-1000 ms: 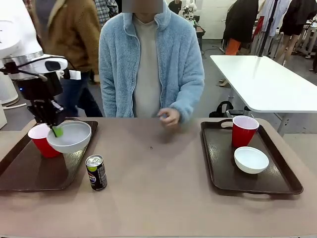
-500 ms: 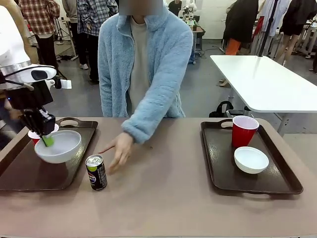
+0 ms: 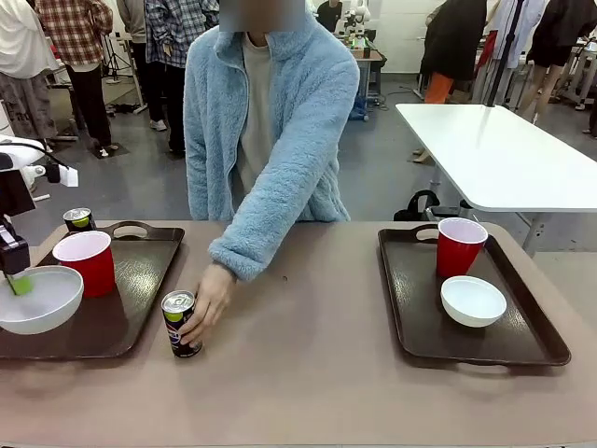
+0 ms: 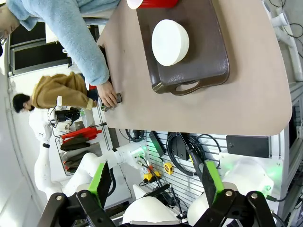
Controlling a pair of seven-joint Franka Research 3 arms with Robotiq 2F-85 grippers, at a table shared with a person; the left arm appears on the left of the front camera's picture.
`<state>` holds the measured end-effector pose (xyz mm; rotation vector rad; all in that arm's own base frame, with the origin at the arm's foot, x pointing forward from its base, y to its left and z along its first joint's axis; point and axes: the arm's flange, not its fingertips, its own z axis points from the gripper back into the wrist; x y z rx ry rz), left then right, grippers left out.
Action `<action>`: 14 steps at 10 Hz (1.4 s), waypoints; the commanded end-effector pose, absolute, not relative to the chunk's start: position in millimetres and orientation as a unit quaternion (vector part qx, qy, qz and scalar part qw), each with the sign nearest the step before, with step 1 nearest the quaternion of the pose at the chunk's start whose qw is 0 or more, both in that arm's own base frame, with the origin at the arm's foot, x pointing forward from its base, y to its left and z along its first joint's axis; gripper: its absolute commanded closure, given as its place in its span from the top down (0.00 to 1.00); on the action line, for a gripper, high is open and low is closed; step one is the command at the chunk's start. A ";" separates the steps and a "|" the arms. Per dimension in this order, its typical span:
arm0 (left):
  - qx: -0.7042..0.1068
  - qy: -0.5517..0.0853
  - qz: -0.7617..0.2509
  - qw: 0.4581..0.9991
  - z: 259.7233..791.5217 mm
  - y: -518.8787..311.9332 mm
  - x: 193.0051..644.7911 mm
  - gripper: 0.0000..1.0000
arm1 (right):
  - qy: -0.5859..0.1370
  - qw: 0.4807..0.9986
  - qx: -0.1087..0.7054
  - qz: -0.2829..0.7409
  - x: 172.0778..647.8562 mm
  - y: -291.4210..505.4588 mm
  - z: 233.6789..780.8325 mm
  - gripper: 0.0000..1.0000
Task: Prepare tableware on both trays.
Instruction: Pick up a Picnic Bowl from the table and place it on a Handle tray.
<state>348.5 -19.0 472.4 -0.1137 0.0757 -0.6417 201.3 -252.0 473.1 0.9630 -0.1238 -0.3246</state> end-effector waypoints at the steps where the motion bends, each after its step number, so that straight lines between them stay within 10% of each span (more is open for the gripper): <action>1: -0.055 0.037 -0.322 0.944 468.8 -26.8 350.6 0.00 | -0.068 0.868 0.468 -0.150 201.1 -250.9 473.0 1.00; 14: 0.018 0.009 -0.069 0.997 401.2 -63.9 383.1 0.00 | -0.068 0.868 0.468 -0.150 201.1 -250.9 473.0 1.00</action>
